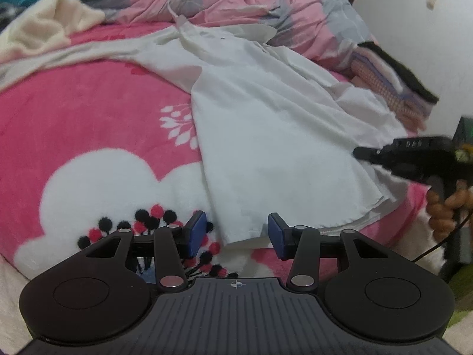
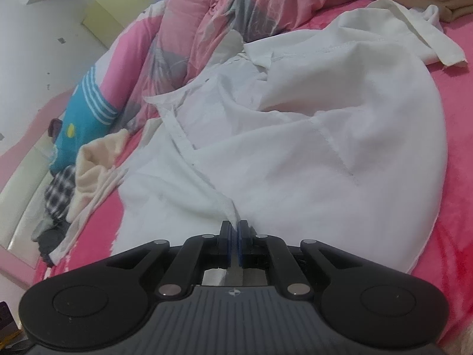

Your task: Fold clothes

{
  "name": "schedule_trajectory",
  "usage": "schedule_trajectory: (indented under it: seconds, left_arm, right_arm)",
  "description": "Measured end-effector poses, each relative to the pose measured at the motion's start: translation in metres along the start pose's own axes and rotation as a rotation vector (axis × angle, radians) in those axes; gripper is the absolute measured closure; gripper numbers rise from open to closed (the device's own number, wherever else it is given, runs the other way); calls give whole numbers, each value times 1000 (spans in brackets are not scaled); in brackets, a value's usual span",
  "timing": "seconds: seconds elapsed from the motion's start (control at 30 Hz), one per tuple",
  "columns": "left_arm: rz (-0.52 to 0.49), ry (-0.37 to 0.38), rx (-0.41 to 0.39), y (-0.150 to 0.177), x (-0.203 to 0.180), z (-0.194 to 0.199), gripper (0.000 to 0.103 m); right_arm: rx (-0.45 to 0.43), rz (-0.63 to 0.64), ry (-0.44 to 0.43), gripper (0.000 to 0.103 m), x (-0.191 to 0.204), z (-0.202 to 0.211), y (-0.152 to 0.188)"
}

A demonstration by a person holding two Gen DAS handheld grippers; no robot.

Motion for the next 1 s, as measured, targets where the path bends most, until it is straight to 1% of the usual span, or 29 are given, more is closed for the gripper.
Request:
schedule_trajectory:
  seconds: [0.17, 0.23, 0.33, 0.4, 0.43, 0.47, 0.5, 0.6, 0.7, 0.77, 0.83, 0.87, 0.9, 0.93, 0.97, 1.0]
  left_arm:
    - [-100, -68, 31, 3, -8, -7, 58]
    - [-123, -86, 35, 4, -10, -8, 59]
    - [-153, -109, 32, 4, -10, -6, 73]
    - [-143, -110, 22, 3, -7, -3, 91]
    - [-132, -106, 14, 3, -6, -1, 94]
    - [-110, -94, 5, 2, -4, 2, 100]
    - [-71, -61, -6, 2, -1, 6, 102]
    - [115, 123, -22, 4, 8, 19, 103]
    - [229, 196, -15, 11, 21, 28, 103]
    - [250, 202, -7, 17, 25, 29, 103]
    - [263, 212, -3, 18, 26, 29, 100]
    - [271, 214, -13, 17, 26, 29, 92]
    - [278, 216, -22, 15, 26, 29, 73]
    - [286, 217, -29, 14, 26, 29, 63]
    - [292, 214, -39, 13, 26, 28, 50]
    - [295, 208, -48, 12, 26, 27, 46]
  right_arm:
    - [14, 18, -27, 98, 7, 1, 5]
    - [16, 17, -29, 98, 7, 1, 6]
    - [19, 14, -33, 98, 8, 0, 6]
    - [21, 13, -35, 98, 9, 0, 7]
    - [22, 13, -36, 98, 9, 0, 7]
    - [23, 14, -36, 98, 10, 0, 7]
    - [24, 14, -36, 98, 10, 0, 7]
    - [24, 17, -42, 98, 13, 2, 7]
    - [26, 20, -48, 98, 13, 3, 9]
    - [33, 16, -48, 98, 12, 2, 10]
    - [42, 7, -48, 98, 10, 1, 11]
    - [44, 4, -49, 98, 9, 0, 11]
    - [44, 3, -49, 98, 9, 0, 11]
    - [44, 3, -49, 98, 10, 0, 11]
    - [44, 2, -49, 98, 10, 0, 11]
    - [44, 1, -49, 98, 10, 0, 11]
Point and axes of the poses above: each gripper's, at about its wrist camera, not at the fingertips, and z roughly against the way its jaws point, x to its left, y to its underside, the point moved 7 cm from there along -z, roughly the way its jaws point, and after that the axes turned 15 degrees about y, right-handed, at the moved point
